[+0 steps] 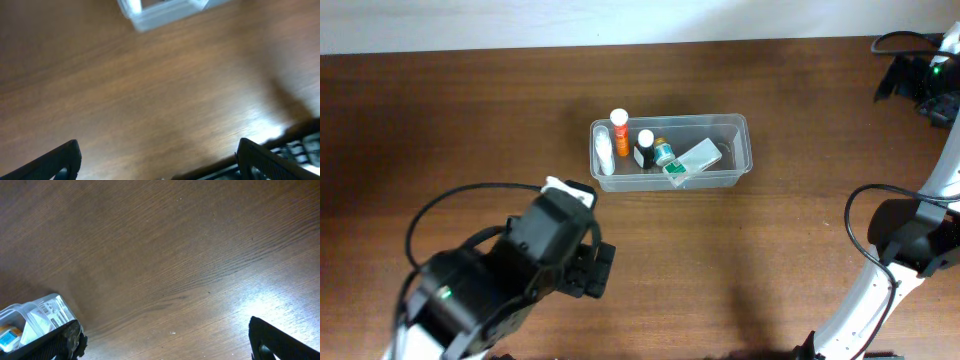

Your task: Pack container

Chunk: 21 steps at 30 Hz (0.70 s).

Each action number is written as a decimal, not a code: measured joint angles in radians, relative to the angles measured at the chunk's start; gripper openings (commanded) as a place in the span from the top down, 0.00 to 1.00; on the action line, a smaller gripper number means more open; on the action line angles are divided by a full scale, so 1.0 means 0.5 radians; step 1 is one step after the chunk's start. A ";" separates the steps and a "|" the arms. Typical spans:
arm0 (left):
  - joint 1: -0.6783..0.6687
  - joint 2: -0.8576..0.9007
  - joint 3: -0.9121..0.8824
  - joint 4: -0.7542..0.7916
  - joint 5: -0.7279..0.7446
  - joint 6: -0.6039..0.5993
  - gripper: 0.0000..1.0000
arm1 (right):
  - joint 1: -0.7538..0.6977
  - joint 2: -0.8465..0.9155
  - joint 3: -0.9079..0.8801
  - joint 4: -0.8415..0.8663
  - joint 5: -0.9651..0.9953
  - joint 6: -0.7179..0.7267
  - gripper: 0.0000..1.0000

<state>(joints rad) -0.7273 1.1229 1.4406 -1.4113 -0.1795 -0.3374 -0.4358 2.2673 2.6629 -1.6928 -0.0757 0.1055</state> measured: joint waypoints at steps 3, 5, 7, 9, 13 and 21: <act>0.000 0.038 -0.183 0.150 -0.074 0.000 0.00 | 0.000 0.000 0.000 0.000 0.000 0.000 0.02; 0.000 0.053 -0.320 0.292 -0.123 0.011 0.01 | 0.000 0.000 0.000 0.000 0.001 0.000 0.02; 0.000 0.063 -0.460 0.459 -0.162 0.058 0.01 | 0.000 0.000 0.000 0.000 0.001 -0.001 0.01; 0.000 0.064 -0.609 0.684 -0.189 0.172 0.01 | 0.000 0.000 0.000 0.000 0.000 0.001 0.02; 0.000 0.039 -0.911 1.121 -0.220 0.449 0.01 | 0.000 0.000 0.000 0.000 0.000 -0.002 0.02; 0.164 -0.327 -1.559 1.741 -0.179 0.696 0.00 | 0.000 0.000 0.000 0.001 0.001 0.000 0.02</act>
<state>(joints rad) -0.6453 0.9596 0.6609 -0.5407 -0.2691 0.0105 -0.4358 2.2673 2.6629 -1.6924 -0.0753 0.1055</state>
